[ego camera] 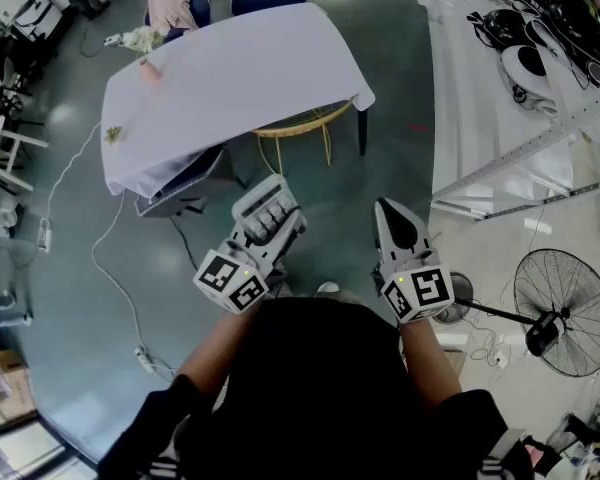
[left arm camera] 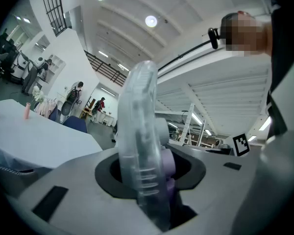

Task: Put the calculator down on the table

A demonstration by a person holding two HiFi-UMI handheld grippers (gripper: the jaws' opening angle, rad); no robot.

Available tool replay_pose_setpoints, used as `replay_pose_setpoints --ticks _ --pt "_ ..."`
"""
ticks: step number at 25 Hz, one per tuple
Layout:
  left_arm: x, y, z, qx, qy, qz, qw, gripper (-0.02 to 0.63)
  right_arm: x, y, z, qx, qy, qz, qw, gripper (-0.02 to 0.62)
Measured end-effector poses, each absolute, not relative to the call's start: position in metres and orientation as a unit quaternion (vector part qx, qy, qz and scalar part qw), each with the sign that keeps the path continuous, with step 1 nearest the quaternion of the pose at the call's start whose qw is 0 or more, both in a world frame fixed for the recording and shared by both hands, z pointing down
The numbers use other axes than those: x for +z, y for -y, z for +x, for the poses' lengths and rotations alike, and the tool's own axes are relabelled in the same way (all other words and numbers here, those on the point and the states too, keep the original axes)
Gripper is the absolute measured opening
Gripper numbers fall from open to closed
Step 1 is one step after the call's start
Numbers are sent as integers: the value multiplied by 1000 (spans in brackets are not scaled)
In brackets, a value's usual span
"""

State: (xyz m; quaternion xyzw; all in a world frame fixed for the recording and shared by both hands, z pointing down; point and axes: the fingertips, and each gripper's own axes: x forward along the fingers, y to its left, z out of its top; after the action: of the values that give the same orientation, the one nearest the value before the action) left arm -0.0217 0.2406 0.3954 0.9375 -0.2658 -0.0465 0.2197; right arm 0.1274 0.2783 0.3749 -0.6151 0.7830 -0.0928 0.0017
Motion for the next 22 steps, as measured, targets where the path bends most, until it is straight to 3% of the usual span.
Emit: replay_pose_setpoints --ticks 13,22 --pt "408 -262 -25 -50 306 927 211 143 382 -302 157 -85 -787 -611 7 -3" --pt "432 -210 -22 -44 310 921 231 143 406 -254 162 -121 -786 -606 16 -3"
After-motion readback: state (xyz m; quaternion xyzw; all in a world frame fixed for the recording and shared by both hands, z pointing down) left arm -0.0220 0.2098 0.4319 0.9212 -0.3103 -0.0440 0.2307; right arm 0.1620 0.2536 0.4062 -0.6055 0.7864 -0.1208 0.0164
